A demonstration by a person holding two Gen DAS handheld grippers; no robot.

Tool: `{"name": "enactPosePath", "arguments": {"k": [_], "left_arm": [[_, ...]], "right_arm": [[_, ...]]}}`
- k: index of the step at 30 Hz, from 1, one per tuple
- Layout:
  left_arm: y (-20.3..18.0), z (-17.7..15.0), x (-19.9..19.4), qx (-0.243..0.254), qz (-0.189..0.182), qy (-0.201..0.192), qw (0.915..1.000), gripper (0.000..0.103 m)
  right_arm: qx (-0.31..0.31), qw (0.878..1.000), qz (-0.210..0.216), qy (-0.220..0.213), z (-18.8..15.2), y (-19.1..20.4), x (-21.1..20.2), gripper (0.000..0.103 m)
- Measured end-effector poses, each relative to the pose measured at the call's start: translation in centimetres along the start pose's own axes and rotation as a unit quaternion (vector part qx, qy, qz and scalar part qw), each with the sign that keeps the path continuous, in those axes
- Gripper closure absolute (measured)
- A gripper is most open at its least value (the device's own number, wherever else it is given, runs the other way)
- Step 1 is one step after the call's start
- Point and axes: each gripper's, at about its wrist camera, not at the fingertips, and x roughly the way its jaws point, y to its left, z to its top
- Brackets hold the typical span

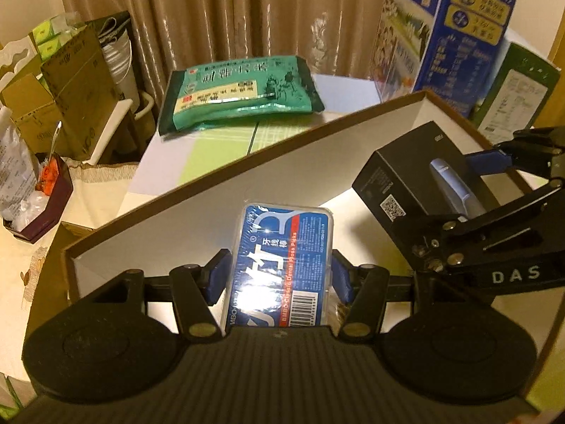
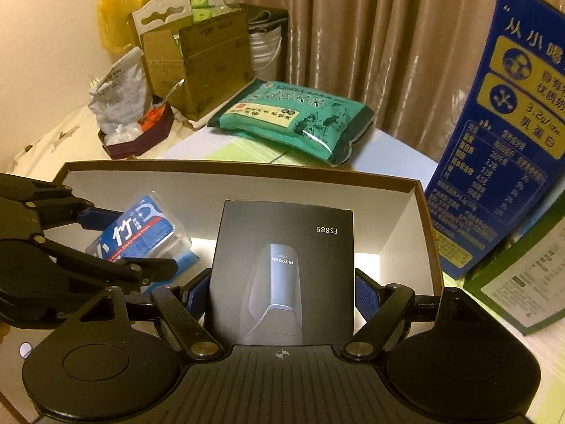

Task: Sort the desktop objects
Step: 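Carry the toothpick box with the left tool while the right tool carries the black box over the box, then open both tools to drop the toothpick box and black box inside, then withdraw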

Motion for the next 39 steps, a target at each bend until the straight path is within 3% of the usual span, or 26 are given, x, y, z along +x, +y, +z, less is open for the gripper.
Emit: {"name": "enactPosePath", "arguments": {"k": [19,24,30,39], "left_arm": [[-0.3,0.3,2.7,0.031,0.019,0.006,0.9993,0.044],[0.1,0.3,2.8,0.028,0.029,0.012,0.9991,0.044],[0.6,0.0,2.4,0.022,0.032,0.014,0.9992,0.042],[0.8,-0.9,-0.2,0.012,0.03,0.004,0.9995,0.027]], "right_arm": [[0.001,1.0,0.001,0.008,0.1,-0.7,1.4,0.026],[-0.003,1.0,0.005,-0.017,0.2,-0.5,1.3,0.025],[-0.007,0.999,0.007,-0.041,0.5,-0.3,0.1,0.014],[-0.012,0.999,0.022,-0.048,-1.1,-0.4,-3.1,0.002]]}}
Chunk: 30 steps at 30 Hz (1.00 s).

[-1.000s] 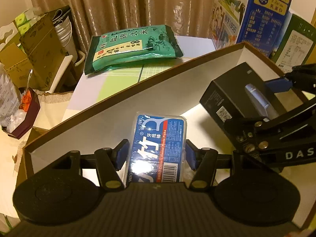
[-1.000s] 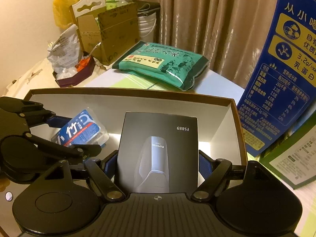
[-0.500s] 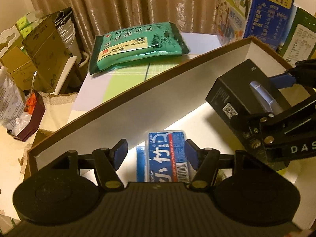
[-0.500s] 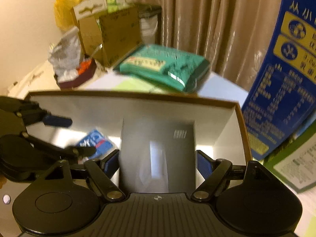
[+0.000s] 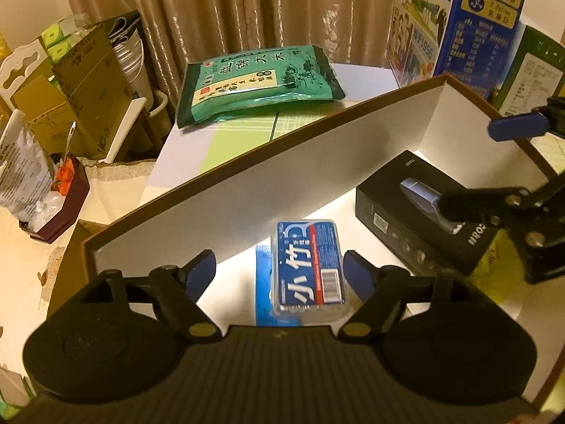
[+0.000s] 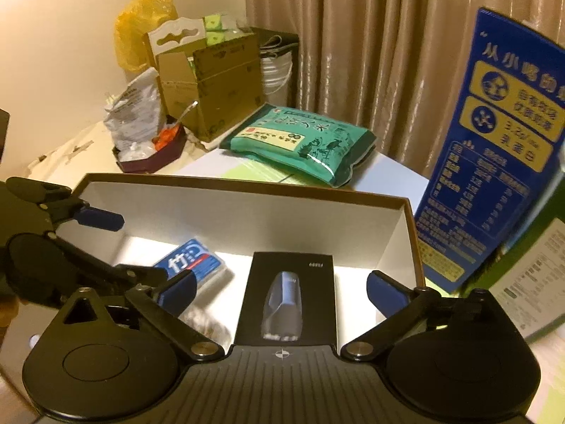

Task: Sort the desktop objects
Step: 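Open both tools to drop the toothpick box and black box inside, then withdraw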

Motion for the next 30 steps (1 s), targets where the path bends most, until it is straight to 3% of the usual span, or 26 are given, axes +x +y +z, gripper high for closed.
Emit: {"name": "enactPosePath", "arguments": {"k": [11,30], "left_arm": [[-0.6,-2.7,-6.3,-0.017,0.004,-0.026,0.9995,0.019],[-2.7,-7.8,-17.0,-0.071,0.017,-0.068,0.995,0.019]], "right_arm": [[0.03,0.999,0.01,-0.012,-3.1,1.0,-5.6,0.002],[0.042,0.999,-0.005,-0.032,-7.0,4.6,-13.7,0.002]]}}
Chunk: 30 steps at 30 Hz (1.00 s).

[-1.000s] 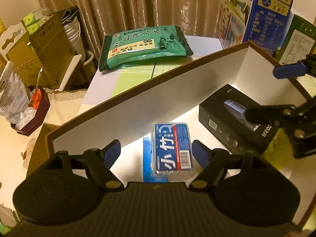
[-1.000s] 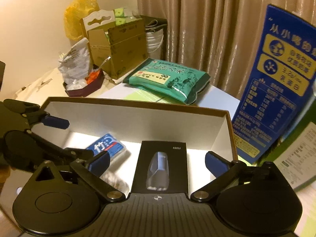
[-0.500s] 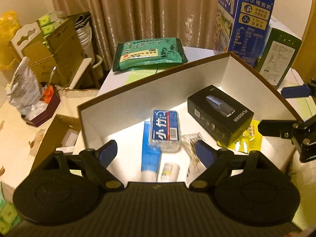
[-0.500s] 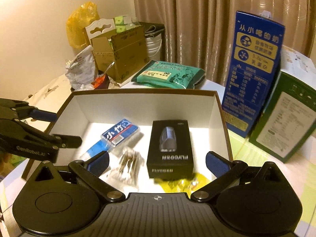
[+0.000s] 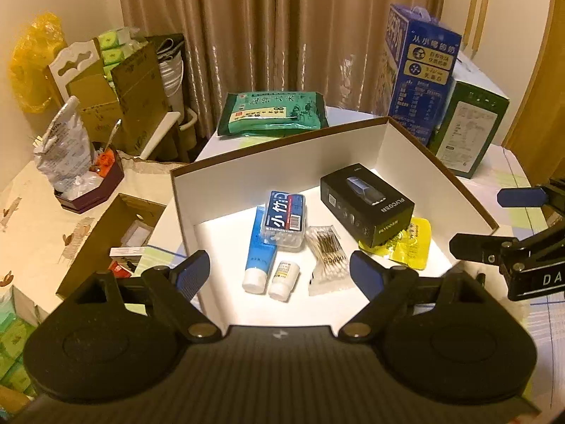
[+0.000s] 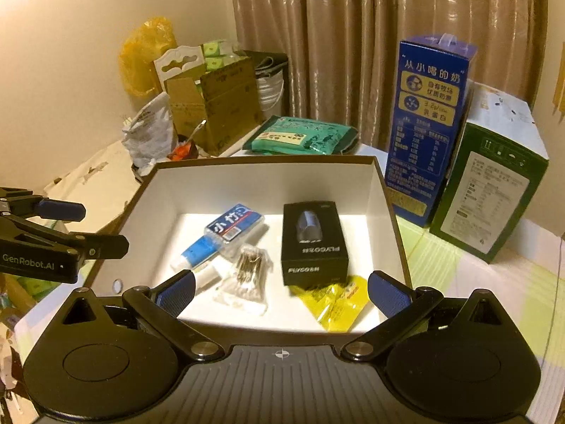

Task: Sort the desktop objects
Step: 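Open both tools to drop the toothpick box and black box inside, then withdraw, then move both tools back toward the toothbrush and clear cup on the table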

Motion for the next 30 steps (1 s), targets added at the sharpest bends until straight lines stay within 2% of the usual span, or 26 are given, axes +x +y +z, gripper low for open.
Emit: {"name": "enactPosePath", "arguments": {"k": [15,30], "left_arm": [[-1.6,-3.9,-5.2,0.005,-0.003,-0.008,0.9999,0.019],[-3.0,-7.9,-7.7,0.018,-0.015,-0.004,0.9997,0.019]], "right_arm": [[0.033,0.999,0.002,-0.018,-3.9,1.7,-5.5,0.002],[0.044,0.999,-0.022,-0.011,-8.9,2.0,-9.1,0.002]]}}
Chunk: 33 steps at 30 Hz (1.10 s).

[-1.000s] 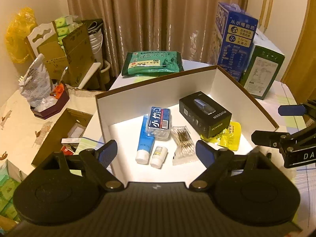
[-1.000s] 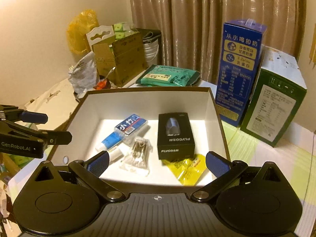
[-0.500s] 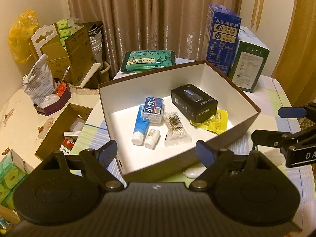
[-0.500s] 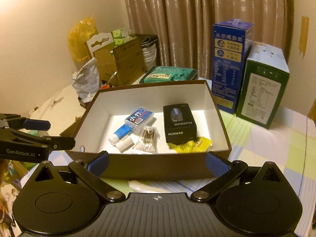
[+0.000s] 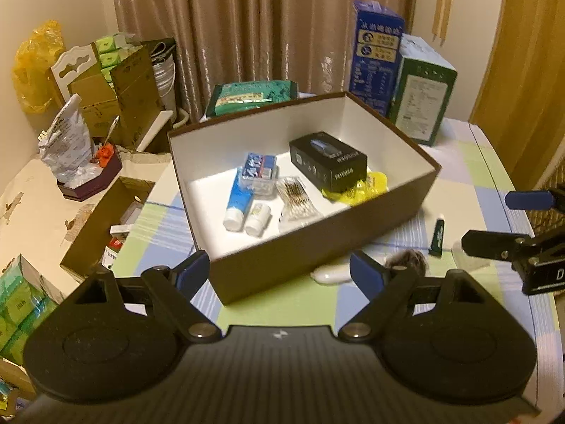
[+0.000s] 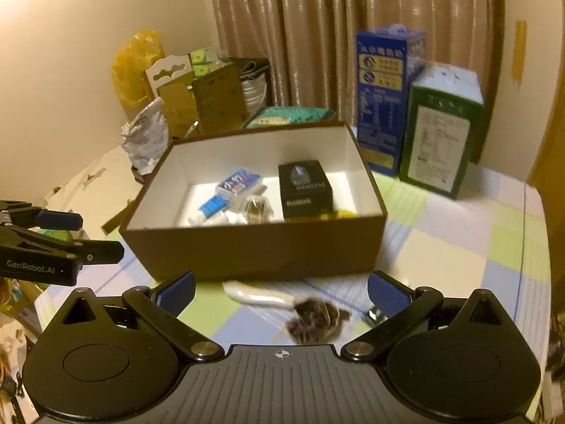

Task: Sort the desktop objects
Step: 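Move both tools back toward the toothbrush and clear cup on the table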

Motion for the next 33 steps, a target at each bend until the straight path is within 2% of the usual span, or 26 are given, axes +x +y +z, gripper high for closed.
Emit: {"name": "enactPosePath", "arguments": {"k": [12,21,24,29,33], "left_arm": [[-1.2,-4.3,0.8,0.013,-0.026,0.028,0.9992,0.019],[-2.9,-5.2,2.1,0.043,-0.058,0.023,0.9971,0.02],[-3.5,-5.5,2.8,0.058,-0.072,0.022,0.9955,0.023],[-4.6,-5.9,4.6,0.093,-0.094,0.029,0.9907,0.032],[-5.4,-6.2,6.6,0.129,-0.106,0.036,0.9852,0.034]], "right_arm": [[0.046,0.998,-0.022,0.04,-5.2,-1.6,-1.0,0.002],[0.09,0.992,-0.063,0.062,-7.7,-3.8,-1.5,0.002],[0.1,0.989,-0.082,0.068,-8.4,-4.5,-1.5,0.002],[0.123,0.983,-0.112,0.081,-9.7,-6.0,-1.2,0.002],[0.144,0.976,-0.131,0.098,-11.1,-7.3,-1.0,0.002]]}}
